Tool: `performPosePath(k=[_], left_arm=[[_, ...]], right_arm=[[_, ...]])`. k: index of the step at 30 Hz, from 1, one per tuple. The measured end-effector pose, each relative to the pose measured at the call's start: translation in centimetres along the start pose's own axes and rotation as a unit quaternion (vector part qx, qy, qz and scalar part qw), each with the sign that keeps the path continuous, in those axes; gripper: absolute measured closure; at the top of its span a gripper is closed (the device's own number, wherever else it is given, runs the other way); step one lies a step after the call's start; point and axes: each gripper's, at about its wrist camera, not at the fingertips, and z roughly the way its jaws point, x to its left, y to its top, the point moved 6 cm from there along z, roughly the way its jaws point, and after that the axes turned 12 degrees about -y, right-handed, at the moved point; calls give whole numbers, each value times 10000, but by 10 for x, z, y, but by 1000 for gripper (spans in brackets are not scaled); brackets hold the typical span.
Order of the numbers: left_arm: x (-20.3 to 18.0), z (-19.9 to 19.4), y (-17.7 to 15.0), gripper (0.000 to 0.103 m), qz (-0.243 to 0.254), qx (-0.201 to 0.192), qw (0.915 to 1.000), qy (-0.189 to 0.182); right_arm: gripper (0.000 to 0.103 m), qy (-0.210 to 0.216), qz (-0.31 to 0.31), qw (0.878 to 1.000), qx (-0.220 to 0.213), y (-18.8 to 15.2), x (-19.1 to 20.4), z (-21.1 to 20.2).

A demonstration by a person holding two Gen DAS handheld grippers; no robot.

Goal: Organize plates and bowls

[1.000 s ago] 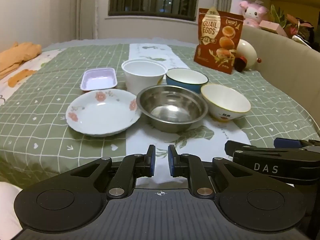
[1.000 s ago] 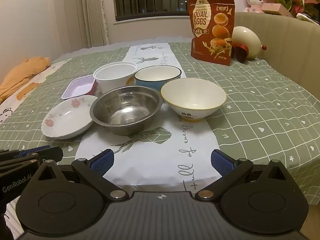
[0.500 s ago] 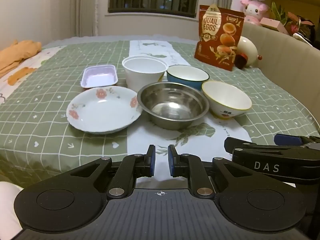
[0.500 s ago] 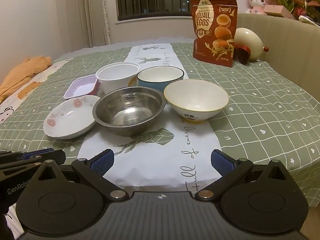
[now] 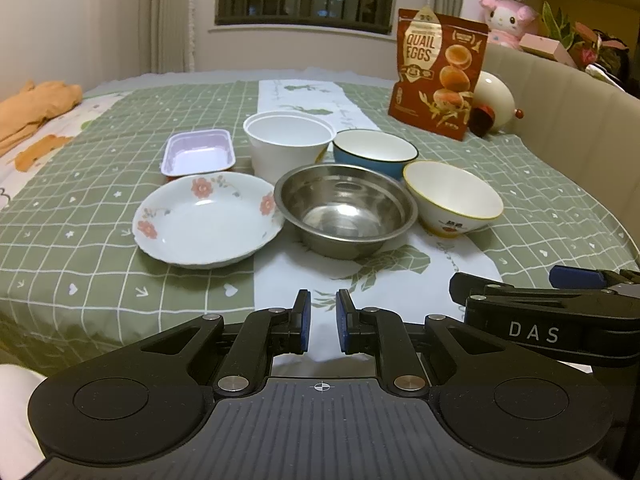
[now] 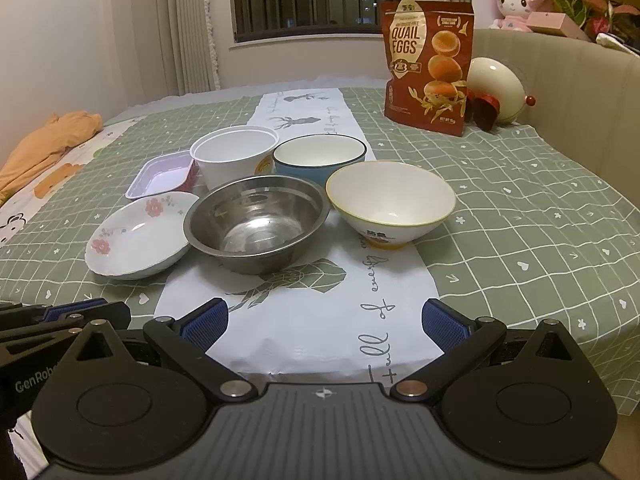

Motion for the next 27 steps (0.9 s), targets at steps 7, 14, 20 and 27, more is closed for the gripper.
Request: performPosePath(k=[7,14,20,27], left_arm=[[0,1,-1,87,-10,27,10000,12],[0,1,0,87,-8,28,10000,4],[0,1,0,87,-13,28,10000,4],[1,1,0,87,-11,32,10000,1]], right_arm=[[0,31,-2,10000,-8,-1,1,0],[0,35,-51,10000,-22,-1,3,0],[0,35,-55,10000,-22,-1,3,-1],[0,37,-70,10000,-31,-1,4,-1]])
